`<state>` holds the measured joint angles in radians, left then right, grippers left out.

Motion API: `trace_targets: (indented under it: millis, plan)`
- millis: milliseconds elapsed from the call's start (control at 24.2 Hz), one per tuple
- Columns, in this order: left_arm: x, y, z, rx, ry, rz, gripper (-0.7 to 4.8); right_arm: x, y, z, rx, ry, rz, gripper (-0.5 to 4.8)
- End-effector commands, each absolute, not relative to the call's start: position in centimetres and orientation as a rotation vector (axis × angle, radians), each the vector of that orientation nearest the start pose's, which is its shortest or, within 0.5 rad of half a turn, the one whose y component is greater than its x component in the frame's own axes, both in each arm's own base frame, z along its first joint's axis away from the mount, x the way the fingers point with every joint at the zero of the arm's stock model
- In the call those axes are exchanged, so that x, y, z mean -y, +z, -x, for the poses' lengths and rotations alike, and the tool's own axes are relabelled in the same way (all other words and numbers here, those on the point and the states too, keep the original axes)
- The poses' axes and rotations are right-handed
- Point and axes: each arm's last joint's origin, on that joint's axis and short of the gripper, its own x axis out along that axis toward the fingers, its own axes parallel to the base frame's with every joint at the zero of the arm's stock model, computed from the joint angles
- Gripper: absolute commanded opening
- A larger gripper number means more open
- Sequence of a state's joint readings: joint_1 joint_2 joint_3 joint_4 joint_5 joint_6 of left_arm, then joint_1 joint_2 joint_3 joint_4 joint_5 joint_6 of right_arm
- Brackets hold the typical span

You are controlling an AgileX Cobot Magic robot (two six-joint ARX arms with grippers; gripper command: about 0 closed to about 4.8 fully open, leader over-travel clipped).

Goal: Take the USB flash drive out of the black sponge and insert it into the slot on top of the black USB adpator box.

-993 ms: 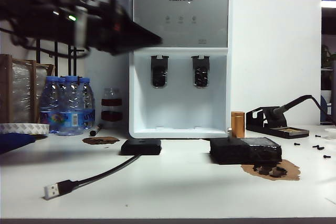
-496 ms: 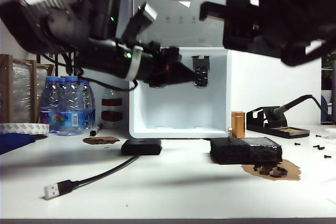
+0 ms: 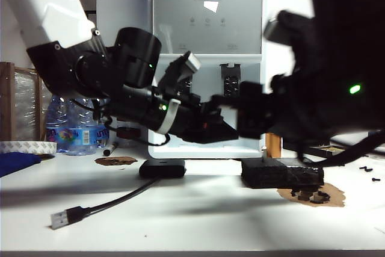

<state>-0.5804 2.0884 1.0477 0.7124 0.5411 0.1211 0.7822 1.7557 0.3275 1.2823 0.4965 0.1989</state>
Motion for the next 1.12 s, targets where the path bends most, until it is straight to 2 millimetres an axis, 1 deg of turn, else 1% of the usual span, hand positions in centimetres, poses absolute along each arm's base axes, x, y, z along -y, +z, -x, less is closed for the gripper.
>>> trace_targets:
  millis: [41,165,207,331,455,620,703,869,993,1117]
  plan:
    - [24.4,11.8,-33.6,-0.269,-1.164,-0.12,-0.04,-17.6,11.4,-20.4,-0.107,0.255,-0.044,1.69]
    - [24.8,11.4,-33.5,-0.271,-1.132,-0.13,-0.04,-17.0,11.2,-20.6,-0.102,0.174,0.012,1.71]
    - [25.1,11.2,-33.5,-0.264,-1.133,-0.132,-0.04,-16.8,11.1,-20.6,-0.105,0.159,0.017,1.78]
    - [25.2,11.0,-33.7,-0.26,-1.134,-0.132,-0.04,-16.6,10.6,-20.7,-0.126,0.151,0.031,1.81]
    - [25.3,10.9,-33.8,-0.259,-1.13,-0.133,-0.04,-16.0,9.7,-21.2,-0.159,0.126,0.009,1.81]
    - [25.5,11.2,-34.1,-0.247,-1.121,-0.133,-0.04,-15.5,9.0,-21.7,-0.182,0.119,0.004,1.81]
    - [25.6,11.3,-34.3,-0.242,-1.116,-0.133,-0.04,-15.4,9.0,-22.0,-0.182,0.138,-0.006,1.81]
    - [25.9,10.7,-34.7,-0.242,-1.135,-0.129,-0.04,-15.2,8.9,-22.6,-0.19,0.188,0.008,1.81]
    - [26.3,9.6,-35.3,-0.273,-1.157,-0.127,-0.04,-15.2,8.2,-23.1,-0.212,0.217,0.017,1.81]
    - [26.3,9.3,-35.7,-0.296,-1.16,-0.125,-0.04,-15.2,8.0,-23.5,-0.214,0.232,0.021,1.81]
